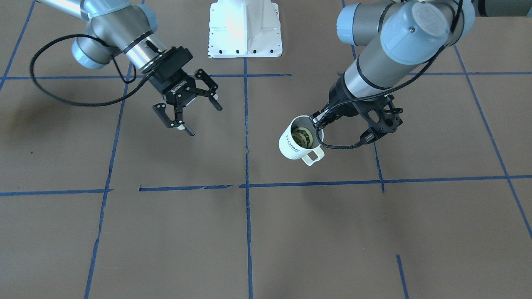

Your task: Left arm hands cup to right arm to dump lemon

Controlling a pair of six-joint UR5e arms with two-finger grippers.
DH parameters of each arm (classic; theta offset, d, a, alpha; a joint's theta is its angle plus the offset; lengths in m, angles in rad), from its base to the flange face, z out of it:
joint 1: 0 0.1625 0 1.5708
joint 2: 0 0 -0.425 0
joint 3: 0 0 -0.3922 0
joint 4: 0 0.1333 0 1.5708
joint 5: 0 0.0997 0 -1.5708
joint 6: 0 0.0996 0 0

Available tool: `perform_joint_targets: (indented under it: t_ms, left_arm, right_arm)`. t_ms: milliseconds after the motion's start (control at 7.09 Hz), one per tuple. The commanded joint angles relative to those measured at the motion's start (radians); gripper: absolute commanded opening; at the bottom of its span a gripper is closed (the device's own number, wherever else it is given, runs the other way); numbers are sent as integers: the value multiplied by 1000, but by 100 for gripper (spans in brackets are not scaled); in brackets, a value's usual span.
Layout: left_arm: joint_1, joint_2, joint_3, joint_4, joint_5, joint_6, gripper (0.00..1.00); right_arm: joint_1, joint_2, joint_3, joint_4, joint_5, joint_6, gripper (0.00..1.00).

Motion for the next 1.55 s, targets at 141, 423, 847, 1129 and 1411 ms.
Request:
perform_joint_targets:
  t_ms: [141,423,847,1129,1411]
  left_arm:
    - [53,-70,23,-34,1,-140,0]
    - [76,-94,20,-35,1,-180,0]
    - [105,-130,16,-37,3,-229,0]
    - [124,-141,17,-38,3,-232,0]
    - [133,-141,16,-60,3,-243,0]
  right_arm:
    - [-61,49,-50,9,-77,12,100]
    - [-61,46,-55,5,-77,-7,100]
    - [-61,47,-55,8,-77,-74,100]
    - [-61,47,-55,8,-77,-80,100]
    - [-61,49,-55,9,-77,-80,100]
